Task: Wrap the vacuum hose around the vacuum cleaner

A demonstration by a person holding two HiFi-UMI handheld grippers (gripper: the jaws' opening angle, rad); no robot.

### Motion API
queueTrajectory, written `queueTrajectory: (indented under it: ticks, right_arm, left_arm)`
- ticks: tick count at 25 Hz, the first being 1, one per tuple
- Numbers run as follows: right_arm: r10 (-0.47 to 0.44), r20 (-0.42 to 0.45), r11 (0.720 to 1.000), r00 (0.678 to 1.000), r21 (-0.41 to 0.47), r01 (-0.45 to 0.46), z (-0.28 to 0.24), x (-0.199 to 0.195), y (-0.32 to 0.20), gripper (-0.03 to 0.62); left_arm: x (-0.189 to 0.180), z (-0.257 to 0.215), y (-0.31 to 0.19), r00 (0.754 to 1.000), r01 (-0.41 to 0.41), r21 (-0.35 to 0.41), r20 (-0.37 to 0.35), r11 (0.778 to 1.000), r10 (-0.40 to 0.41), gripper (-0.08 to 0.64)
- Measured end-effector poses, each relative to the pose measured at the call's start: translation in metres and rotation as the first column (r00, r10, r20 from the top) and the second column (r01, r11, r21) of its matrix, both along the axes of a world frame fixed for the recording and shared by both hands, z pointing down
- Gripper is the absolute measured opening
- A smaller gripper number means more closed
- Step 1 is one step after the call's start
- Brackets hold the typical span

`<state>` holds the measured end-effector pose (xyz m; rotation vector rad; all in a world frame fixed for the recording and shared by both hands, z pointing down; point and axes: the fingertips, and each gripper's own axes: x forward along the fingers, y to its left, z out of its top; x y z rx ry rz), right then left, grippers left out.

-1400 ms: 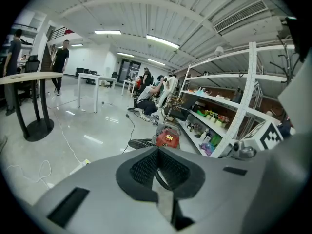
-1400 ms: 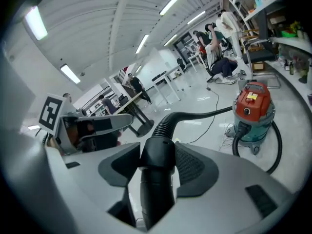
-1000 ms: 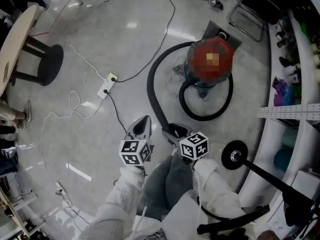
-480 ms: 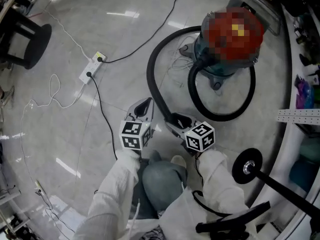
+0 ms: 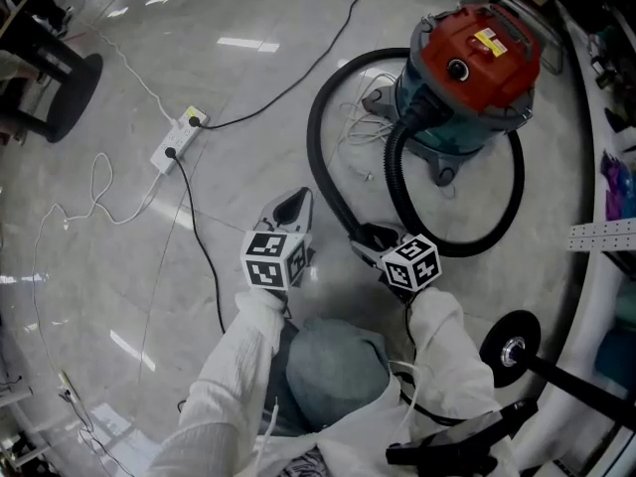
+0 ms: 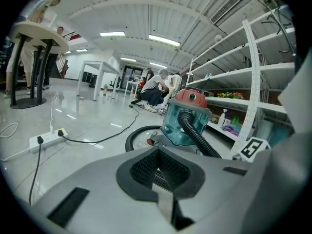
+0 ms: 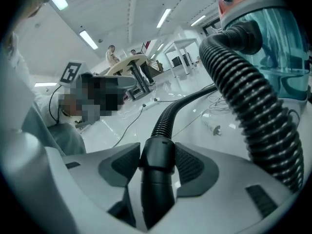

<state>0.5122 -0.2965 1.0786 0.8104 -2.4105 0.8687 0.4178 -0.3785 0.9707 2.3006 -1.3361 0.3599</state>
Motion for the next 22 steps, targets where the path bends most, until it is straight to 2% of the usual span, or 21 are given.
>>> queueTrajectory:
  ticks: [6,12,14,15,16,17,20,22]
  right_arm:
    - [-0.009,-0.135,0.997,0.991,-0.075,-0.001,0.043,0.015,-0.009,0.232]
    - [0.008,-0.124,0.995,0.992,-0.094,-0.02,0.066,0.012,-0.016,0.201]
    - [0.042,-0.112,0.994,0.993,-0.099,-0.053,0.071,0.015,-0.018,0.201]
    - [0.078,-0.112,0.991,0.991,-0.098,-0.089,0.073,0.018,-0.021,0.192]
    - [0.122,-0.122,0.987,0.985,-0.093,-0.134,0.076,0.022,-0.024,0.152]
    - [0.16,-0.14,0.981,0.977,-0.083,-0.173,0.078,0.027,-0.027,0.046]
    - [0.177,-0.183,0.98,0.967,-0.057,-0.19,0.083,0.031,-0.025,0.04]
    - [0.182,-0.178,0.98,0.967,-0.05,-0.193,0.08,0.029,-0.019,0.04]
  left_arm:
    - [0.005,0.009,0.002,1.0,-0.001,-0.008,-0.009,1.0,0.001,0.003]
    - [0.001,0.018,0.003,1.0,-0.003,-0.01,0.003,1.0,0.003,0.003]
    - [-0.002,0.021,0.005,1.0,-0.001,-0.014,0.005,1.0,0.001,0.003]
    - [-0.004,0.022,0.006,1.0,0.001,-0.015,0.006,1.0,0.0,0.003]
    - [-0.006,0.023,0.006,1.0,0.003,-0.015,0.006,1.0,-0.002,0.003]
    - [-0.007,0.024,0.007,1.0,0.005,-0.016,0.006,1.0,-0.005,0.003]
    - [-0.009,0.026,0.007,1.0,0.011,-0.015,0.013,1.0,-0.011,0.003]
    - [-0.009,0.026,0.009,1.0,0.011,-0.014,0.019,1.0,-0.011,0.003]
